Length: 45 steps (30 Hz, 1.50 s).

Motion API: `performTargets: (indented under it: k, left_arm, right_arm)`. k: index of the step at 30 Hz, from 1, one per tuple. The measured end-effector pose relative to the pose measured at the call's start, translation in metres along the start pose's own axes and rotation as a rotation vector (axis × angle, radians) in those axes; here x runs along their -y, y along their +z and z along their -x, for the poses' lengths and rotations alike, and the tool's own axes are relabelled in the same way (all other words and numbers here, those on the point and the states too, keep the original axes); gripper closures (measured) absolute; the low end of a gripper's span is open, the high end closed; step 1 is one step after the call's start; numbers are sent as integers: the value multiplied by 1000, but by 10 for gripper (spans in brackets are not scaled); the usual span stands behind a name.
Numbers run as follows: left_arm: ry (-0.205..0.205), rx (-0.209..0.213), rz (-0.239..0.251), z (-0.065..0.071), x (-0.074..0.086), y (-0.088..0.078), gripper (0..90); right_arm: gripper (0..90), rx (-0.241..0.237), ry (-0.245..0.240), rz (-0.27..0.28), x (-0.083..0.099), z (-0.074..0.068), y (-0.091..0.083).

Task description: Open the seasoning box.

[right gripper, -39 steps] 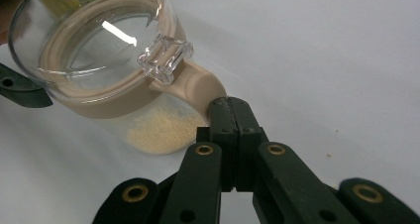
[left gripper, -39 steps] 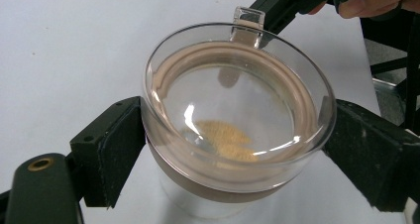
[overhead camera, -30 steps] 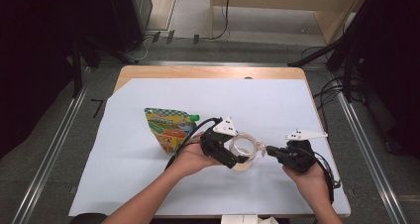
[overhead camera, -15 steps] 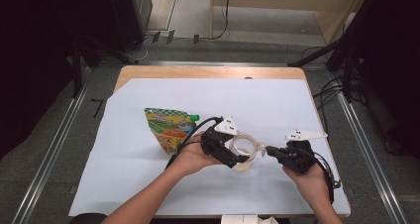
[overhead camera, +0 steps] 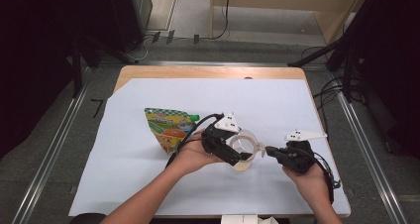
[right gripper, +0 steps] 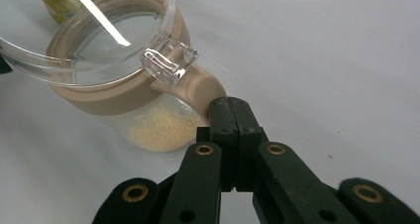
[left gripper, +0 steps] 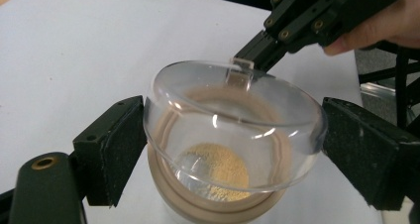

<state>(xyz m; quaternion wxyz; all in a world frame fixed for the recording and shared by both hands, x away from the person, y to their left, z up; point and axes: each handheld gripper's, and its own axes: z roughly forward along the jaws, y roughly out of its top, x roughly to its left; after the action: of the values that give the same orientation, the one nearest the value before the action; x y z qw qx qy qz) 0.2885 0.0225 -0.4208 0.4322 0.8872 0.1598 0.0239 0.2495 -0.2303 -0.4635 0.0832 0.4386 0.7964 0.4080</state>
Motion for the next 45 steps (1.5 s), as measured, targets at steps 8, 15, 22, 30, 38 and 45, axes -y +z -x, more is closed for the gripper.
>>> performTargets:
  k: [8,15,22,30,38,45]
  left_arm:
    - [-7,-17,-17,6,-14,-3,138]
    - [-58,12,-34,2,-18,-6,150]
    - [-86,47,9,-2,-19,-19,241]
    - [-64,36,-4,0,-23,-24,308]
    - [-44,40,-21,3,-32,-32,425]
    - [-13,54,-67,6,-36,-31,586]
  right_arm:
    - [900,-5,-1,0,0,0,0]
    - [900,-5,-4,0,0,0,0]
    - [900,6,-9,3,0,1,0]
    - [900,8,-7,1,0,0,-1]
    - [900,10,-8,4,0,0,-1]
    - [900,5,-17,3,-1,-1,-1]
